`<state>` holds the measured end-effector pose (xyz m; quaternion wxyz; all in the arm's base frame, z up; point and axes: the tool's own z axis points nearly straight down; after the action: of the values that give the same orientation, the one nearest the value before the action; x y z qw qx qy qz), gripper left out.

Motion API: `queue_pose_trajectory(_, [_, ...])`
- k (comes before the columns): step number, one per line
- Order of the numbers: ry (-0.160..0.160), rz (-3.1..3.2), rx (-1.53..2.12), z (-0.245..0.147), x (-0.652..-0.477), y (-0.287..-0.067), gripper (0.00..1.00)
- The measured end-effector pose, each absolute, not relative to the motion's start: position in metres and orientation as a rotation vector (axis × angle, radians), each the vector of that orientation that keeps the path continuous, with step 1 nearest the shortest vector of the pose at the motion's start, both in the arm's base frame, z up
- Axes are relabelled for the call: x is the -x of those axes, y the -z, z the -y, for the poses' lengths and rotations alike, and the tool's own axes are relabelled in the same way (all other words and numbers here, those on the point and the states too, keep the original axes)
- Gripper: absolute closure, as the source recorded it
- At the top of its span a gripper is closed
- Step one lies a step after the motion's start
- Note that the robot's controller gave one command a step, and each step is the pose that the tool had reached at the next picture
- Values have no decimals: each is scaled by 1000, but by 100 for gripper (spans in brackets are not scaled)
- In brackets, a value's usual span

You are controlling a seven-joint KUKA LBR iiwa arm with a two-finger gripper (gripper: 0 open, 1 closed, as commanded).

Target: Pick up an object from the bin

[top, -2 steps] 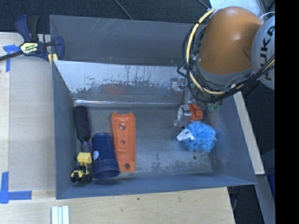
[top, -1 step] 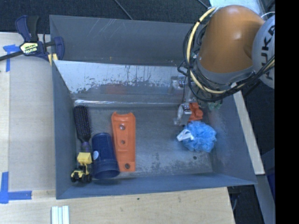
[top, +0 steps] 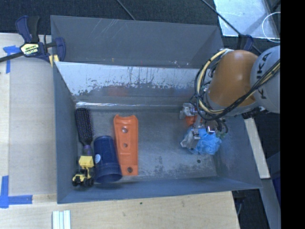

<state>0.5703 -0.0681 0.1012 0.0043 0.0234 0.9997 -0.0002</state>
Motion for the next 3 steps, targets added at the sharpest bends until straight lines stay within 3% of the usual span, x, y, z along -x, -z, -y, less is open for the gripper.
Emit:
queue_pose_trajectory(1, [5, -3103, 306, 83, -567, -163, 0])
queue_pose_trajectory(2, [1, -3139, -101, 121, -548, -103, 0])
queue_pose_trajectory(3, [-1, -3113, 233, 147, -546, -70, 0])
